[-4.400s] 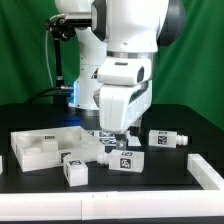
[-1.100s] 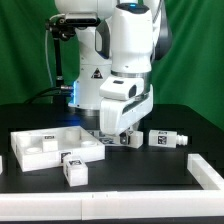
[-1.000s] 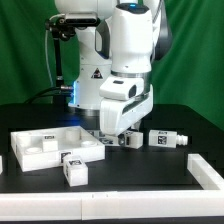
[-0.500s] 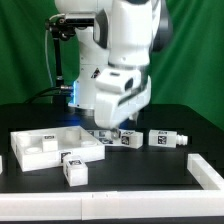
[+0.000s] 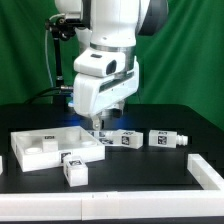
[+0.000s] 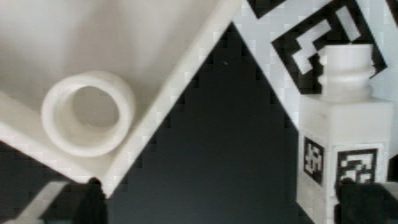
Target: Assemble one leg
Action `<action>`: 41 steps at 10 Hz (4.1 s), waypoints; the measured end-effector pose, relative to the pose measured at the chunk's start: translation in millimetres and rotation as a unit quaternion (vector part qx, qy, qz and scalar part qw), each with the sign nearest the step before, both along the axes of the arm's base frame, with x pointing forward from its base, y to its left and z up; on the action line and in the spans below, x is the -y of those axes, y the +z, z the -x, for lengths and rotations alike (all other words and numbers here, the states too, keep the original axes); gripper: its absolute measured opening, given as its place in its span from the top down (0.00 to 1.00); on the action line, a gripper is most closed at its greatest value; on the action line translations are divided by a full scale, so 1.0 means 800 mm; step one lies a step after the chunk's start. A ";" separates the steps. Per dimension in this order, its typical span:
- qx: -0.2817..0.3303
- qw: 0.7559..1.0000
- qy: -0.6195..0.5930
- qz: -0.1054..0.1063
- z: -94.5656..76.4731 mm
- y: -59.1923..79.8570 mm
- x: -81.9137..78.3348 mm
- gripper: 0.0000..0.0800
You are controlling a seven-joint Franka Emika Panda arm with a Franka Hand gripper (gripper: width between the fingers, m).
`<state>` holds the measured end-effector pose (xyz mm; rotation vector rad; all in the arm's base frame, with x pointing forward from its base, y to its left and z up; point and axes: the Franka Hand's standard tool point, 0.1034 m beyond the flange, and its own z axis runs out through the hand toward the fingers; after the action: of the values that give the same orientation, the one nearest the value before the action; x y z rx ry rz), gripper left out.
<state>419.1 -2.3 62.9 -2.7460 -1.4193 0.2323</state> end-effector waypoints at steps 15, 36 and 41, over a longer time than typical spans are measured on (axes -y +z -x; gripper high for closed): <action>0.012 0.997 -0.077 0.017 -0.021 0.025 0.153 0.19; -0.026 0.984 -0.178 0.015 -0.003 -0.070 0.240 0.66; -0.026 0.984 -0.176 0.015 -0.003 -0.070 0.240 0.93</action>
Offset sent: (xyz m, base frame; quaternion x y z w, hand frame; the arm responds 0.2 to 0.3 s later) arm 0.0393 -0.0291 0.0217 -0.0209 -0.0376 0.0676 0.9968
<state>421.6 -194.2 7.1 -2.9252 -0.9014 0.3070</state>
